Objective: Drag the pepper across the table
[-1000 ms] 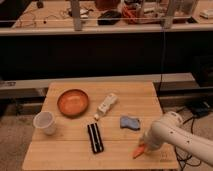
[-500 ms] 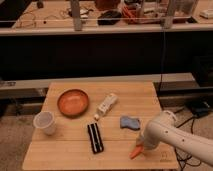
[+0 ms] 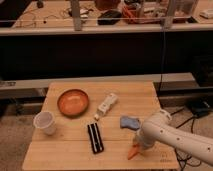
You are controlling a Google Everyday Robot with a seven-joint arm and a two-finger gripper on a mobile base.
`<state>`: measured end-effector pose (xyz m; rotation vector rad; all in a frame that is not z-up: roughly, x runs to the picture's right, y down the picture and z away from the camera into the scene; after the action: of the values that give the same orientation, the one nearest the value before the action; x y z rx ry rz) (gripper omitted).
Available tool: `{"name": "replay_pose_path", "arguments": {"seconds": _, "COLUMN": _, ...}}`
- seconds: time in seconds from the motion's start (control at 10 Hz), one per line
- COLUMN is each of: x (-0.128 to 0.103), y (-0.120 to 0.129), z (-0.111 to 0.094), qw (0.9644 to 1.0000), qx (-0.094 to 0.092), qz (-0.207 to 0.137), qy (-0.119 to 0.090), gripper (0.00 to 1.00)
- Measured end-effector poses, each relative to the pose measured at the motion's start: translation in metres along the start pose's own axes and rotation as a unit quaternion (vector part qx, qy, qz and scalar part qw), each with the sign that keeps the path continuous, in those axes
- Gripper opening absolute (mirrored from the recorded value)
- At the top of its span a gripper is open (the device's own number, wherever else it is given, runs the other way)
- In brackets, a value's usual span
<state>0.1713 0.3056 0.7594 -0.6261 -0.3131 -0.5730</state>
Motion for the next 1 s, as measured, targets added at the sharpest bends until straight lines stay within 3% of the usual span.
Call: {"name": "replay_pose_path", "arguments": {"seconds": 1.0, "x": -0.011, "y": -0.02, "z": 0.002, "qw": 0.9997, "qx": -0.008, "qz": -0.023, "qy": 0.002, "gripper": 0.0}}
